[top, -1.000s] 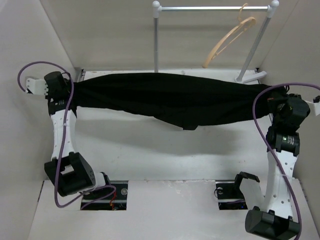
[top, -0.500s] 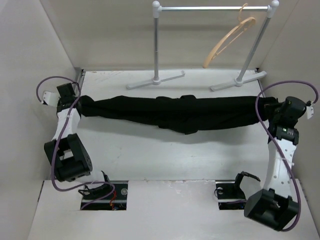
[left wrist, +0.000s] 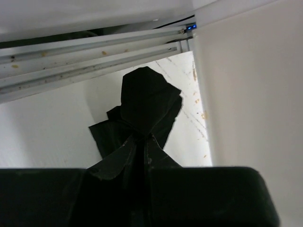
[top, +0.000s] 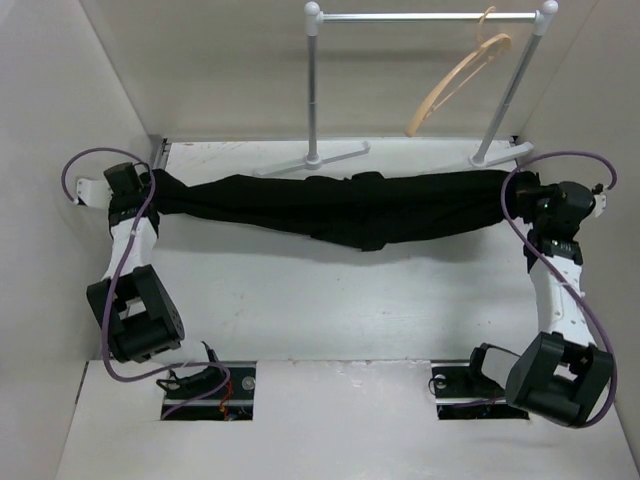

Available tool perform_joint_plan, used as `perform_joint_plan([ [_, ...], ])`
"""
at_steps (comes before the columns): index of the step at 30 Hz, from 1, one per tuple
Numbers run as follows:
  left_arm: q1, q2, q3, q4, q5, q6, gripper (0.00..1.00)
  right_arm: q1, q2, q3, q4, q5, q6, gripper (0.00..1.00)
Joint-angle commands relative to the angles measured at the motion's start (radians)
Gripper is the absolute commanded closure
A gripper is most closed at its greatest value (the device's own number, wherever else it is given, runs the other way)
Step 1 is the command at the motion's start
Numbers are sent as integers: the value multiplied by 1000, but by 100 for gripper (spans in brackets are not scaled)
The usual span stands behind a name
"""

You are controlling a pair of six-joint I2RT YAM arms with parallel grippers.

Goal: Place the trousers on the hanger
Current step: Fold the trousers

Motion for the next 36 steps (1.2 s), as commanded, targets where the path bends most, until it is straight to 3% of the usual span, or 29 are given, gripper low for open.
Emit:
perform_joint_plan([
  [1, 41, -76, -115, 151, -61, -52, 100, -32, -24, -116, 231, 47, 16, 100],
  [6, 50, -31, -353, 266, -58, -130, 100, -92, 36, -374, 294, 47, 95, 100],
  [10, 86, 19, -499, 381, -27, -174, 96, -150, 102, -451, 329, 18, 129, 100],
  [13, 84, -4, -516, 411, -39, -178, 87, -172, 94, -462, 332, 8, 114, 90],
  [15, 84, -35, -510, 400, -50, -176, 72, -178, 61, -462, 299, 33, 99, 74],
  [17, 83, -87, -511, 392, -56, -170, 44, -173, 19, -442, 244, 83, 71, 49],
  [20, 58, -206, -524, 357, -111, -162, 22, -129, -53, -404, 156, 142, 28, 31],
  [22, 38, -315, -516, 297, -162, -146, 14, -68, -131, -375, 75, 214, 4, 22],
  [23, 29, -366, -504, 253, -188, -129, 0, -26, -172, -356, 32, 266, -15, 19],
  [24, 21, -413, -490, 196, -215, -116, 0, 21, -205, -339, -3, 322, -26, 17],
  [28, -23, -552, -451, 52, -335, -23, 0, 156, -285, -278, -118, 510, -82, 14],
  [31, -135, -600, -447, 50, -383, 48, 0, 219, -332, -281, -131, 579, -128, 16],
  [34, -314, -535, -433, 97, -346, 82, 1, 308, -329, -298, -62, 556, -194, 37],
  [35, -368, -496, -436, 149, -337, 98, 6, 346, -299, -302, -18, 529, -229, 49],
  [36, -418, -450, -438, 201, -325, 112, 22, 380, -253, -299, 13, 492, -262, 58],
])
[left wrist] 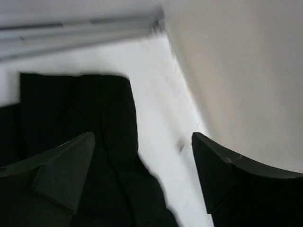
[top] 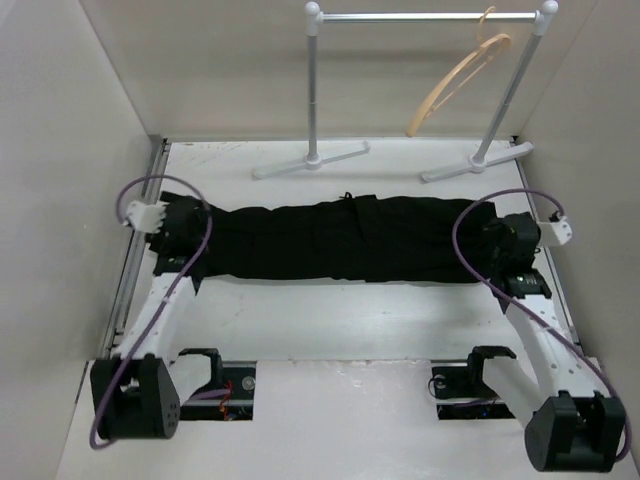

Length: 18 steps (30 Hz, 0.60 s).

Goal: Place the trousers on the hanger
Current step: Fold the trousers

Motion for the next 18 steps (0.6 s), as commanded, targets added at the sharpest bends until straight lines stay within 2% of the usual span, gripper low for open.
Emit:
perform_joint_plan([
  [1, -151, 132, 32, 100, 22, 93, 40, 102, 121, 16, 93, -57, -139, 70],
  [2, -185, 184, 40, 123, 44, 93, 54, 118, 182, 33, 105, -116, -159, 77],
  [4, -224, 264, 50, 156, 90, 87, 63, 127, 293, 47, 131, -210, -159, 82],
  [6, -225, 338, 26, 199, 113, 76, 63, 109, 365, 24, 180, -253, -135, 84],
  [12, -39, 467, -118, 249, 196, -54, 66, -107, 462, -54, 207, -278, -40, 83],
  [16, 9, 481, -178, 260, 201, -132, 64, -149, 467, -71, 199, -272, 0, 82],
  [18, 23, 452, -196, 282, 208, -138, 62, -149, 442, -65, 198, -278, 0, 76],
])
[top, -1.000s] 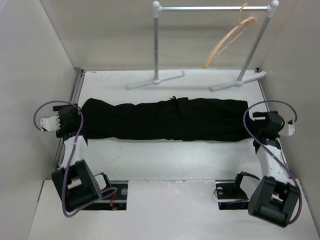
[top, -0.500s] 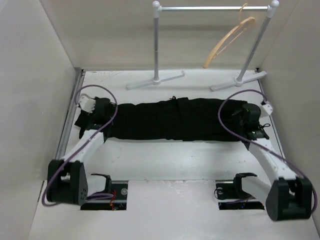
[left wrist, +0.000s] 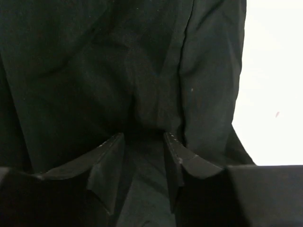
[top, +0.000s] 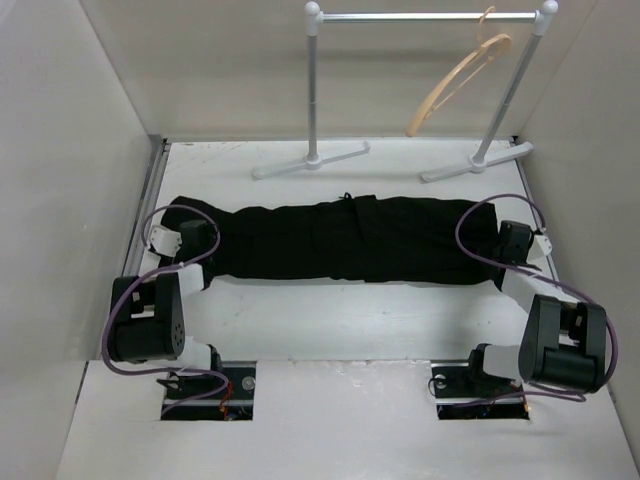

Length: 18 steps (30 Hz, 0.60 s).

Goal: Place the trousers on the hanger
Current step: Fold the trousers

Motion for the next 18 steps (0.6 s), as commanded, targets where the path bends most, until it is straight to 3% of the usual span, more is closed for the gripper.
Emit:
perform_joint_plan([
  [1, 19, -47, -47, 15, 18, -50, 60, 1, -68, 6, 59, -23, 27, 69],
  [6, -46, -261, -56, -8, 7, -31, 46, -30, -330, 12, -46, 17, 15, 36],
  [12, -257, -401, -8, -5, -2, 109, 0, -91, -493, -17, -234, 190, 24, 19],
  [15, -397, -426, 2, 11, -10, 206, 0, -93, -445, -32, -242, 226, 23, 15],
  [18, -503, -462, -21, 38, -11, 254, 0, -104, -342, -38, -167, 137, 14, 12],
])
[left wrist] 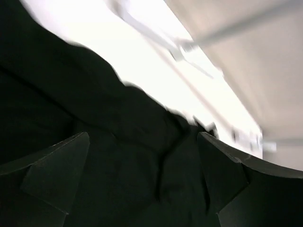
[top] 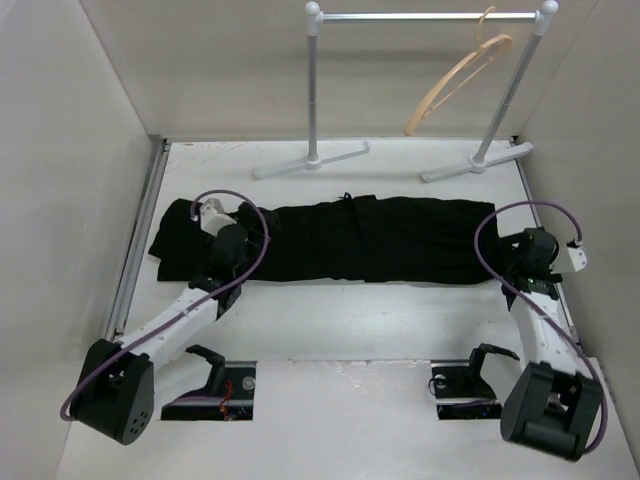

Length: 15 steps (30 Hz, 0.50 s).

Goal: Place the trousers on the hanger
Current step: Fold the trousers

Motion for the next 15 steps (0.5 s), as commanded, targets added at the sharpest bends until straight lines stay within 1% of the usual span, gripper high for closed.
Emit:
perform_joint_plan([
  [1, -91, -59, 0, 54, -1, 109, 0, -17, 107, -21, 42, -77, -16, 12],
  [2, -118, -76, -10, 59, 12, 130, 0, -26, 134, -21, 65, -121, -17, 11],
  [5, -186, -107, -46, 66, 26, 172, 9, -32, 216, -16, 127, -192, -21, 5],
  [7, -223, -116, -72, 69, 21, 176, 13, -35, 268, -13, 154, -209, -20, 5],
  [10, -251, -113, -107, 86, 26, 181, 15, -38, 345, -11, 186, -218, -3, 5],
  [13, -260, -113, -119, 95, 30, 180, 18, -32, 430, 2, 243, -223, 3, 14],
  [15, -263, -119, -112, 86, 33, 181, 21, -32, 456, 25, 253, -220, 17, 18],
])
